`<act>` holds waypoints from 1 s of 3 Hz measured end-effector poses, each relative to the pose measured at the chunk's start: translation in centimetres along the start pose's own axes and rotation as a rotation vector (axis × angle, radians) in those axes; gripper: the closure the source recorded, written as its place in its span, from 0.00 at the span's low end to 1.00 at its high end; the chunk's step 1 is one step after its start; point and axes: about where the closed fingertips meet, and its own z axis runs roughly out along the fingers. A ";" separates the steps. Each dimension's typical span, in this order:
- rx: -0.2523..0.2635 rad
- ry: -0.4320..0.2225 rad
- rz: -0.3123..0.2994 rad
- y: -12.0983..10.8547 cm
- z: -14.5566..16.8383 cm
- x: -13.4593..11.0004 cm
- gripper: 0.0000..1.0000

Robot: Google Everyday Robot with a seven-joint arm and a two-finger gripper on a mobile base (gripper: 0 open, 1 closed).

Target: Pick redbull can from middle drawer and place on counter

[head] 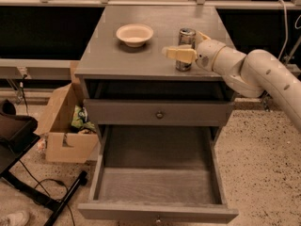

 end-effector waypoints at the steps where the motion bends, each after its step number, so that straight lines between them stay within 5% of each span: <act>1: -0.039 -0.006 0.003 0.1 0.5 -1.3 0.00; 2: -0.158 0.064 -0.089 1.6 2.9 -7.6 0.00; 3: -0.145 0.203 -0.079 -1.3 -1.8 -9.2 0.00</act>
Offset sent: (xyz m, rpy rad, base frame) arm -0.0017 -0.0474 0.0781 -0.3626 0.1389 0.3533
